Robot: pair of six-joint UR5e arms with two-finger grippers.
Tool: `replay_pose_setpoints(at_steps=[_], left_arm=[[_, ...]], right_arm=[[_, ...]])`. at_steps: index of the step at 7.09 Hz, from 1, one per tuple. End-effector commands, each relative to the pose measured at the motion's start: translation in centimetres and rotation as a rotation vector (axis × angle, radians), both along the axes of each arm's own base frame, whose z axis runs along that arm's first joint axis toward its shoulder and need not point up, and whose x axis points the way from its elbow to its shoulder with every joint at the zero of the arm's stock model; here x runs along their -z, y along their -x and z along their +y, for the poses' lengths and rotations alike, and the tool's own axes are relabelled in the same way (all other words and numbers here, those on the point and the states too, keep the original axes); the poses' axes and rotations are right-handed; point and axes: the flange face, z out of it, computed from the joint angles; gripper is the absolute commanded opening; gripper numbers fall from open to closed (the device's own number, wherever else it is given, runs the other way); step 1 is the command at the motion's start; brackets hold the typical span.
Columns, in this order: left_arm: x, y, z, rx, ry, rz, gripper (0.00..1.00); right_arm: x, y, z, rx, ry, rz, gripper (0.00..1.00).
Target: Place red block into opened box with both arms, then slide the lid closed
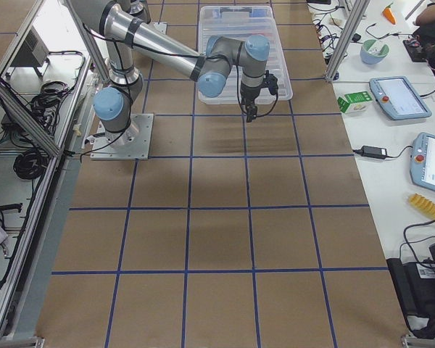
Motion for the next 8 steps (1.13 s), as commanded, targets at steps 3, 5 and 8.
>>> replay_pose_setpoints(at_steps=[3,5,8], left_arm=[[0.0,0.0,0.0,0.000,-0.001,0.000,1.00],[0.0,0.0,0.0,0.000,-0.001,0.000,1.00],[-0.4,0.0,0.0,0.000,0.002,0.000,1.00]], right_arm=[[-0.6,-6.9,0.3,0.071,0.014,-0.001,1.00],[-2.0,-6.7,-0.8,0.068,0.042,0.015,1.00],[-13.3,-7.1,-0.4,0.079,0.072,0.005,1.00]])
